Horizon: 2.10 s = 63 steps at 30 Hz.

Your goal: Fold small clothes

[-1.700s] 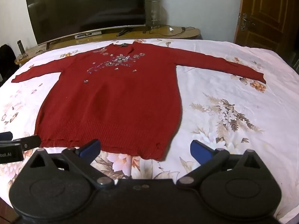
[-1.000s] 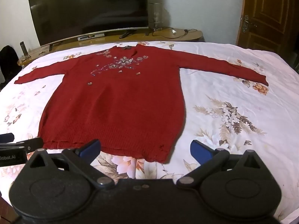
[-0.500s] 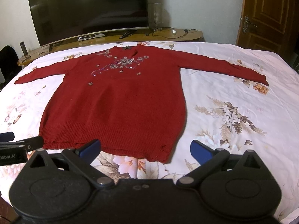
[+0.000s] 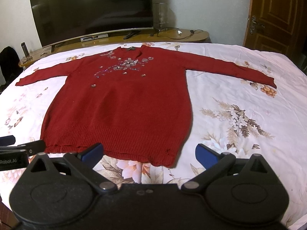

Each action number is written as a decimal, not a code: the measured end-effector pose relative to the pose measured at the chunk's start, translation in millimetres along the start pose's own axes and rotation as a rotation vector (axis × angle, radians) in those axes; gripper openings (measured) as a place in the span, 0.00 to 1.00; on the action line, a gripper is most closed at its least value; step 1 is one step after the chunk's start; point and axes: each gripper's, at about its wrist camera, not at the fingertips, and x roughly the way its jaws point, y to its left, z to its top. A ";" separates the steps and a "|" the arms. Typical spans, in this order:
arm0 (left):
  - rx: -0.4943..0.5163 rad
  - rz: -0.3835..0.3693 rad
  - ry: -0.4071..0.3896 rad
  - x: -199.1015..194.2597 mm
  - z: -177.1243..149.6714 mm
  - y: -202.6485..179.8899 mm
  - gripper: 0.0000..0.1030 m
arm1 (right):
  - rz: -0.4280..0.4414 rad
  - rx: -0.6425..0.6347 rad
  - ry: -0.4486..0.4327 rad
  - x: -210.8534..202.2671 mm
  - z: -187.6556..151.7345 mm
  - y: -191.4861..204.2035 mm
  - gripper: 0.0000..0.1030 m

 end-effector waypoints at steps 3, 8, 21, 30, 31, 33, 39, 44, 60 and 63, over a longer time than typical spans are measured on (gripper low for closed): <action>0.000 0.002 -0.004 -0.6 0.4 0.2 1.00 | 0.002 -0.003 -0.003 -0.4 1.0 1.0 0.99; -0.002 0.001 -0.006 -0.7 0.3 0.2 1.00 | 0.005 -0.010 -0.005 -0.6 2.7 2.3 0.99; -0.005 0.000 -0.008 -1.3 0.0 1.6 1.00 | 0.004 -0.013 -0.005 -1.1 2.4 3.4 0.99; 0.000 0.002 -0.004 -1.1 1.0 2.6 1.00 | 0.007 -0.017 -0.004 -1.3 3.2 6.3 0.99; 0.000 0.001 -0.004 -1.2 0.9 2.6 1.00 | 0.006 -0.017 -0.003 -1.3 3.2 6.4 0.99; 0.001 0.001 -0.004 -1.1 0.9 2.3 1.00 | 0.007 -0.016 -0.003 -1.3 3.1 6.5 0.99; 0.003 0.000 -0.002 -0.4 1.2 0.8 1.00 | 0.005 -0.017 0.000 -0.6 3.4 6.5 0.99; -0.004 -0.009 0.003 0.4 1.6 1.6 1.00 | 0.002 -0.018 0.002 1.1 3.5 6.9 0.99; -0.087 0.045 -0.125 69.5 62.9 43.1 1.00 | -0.081 0.241 -0.168 21.7 33.8 -87.9 0.99; -0.101 0.041 -0.115 96.1 78.6 44.4 1.00 | -0.135 0.282 -0.251 37.1 48.4 -121.8 0.99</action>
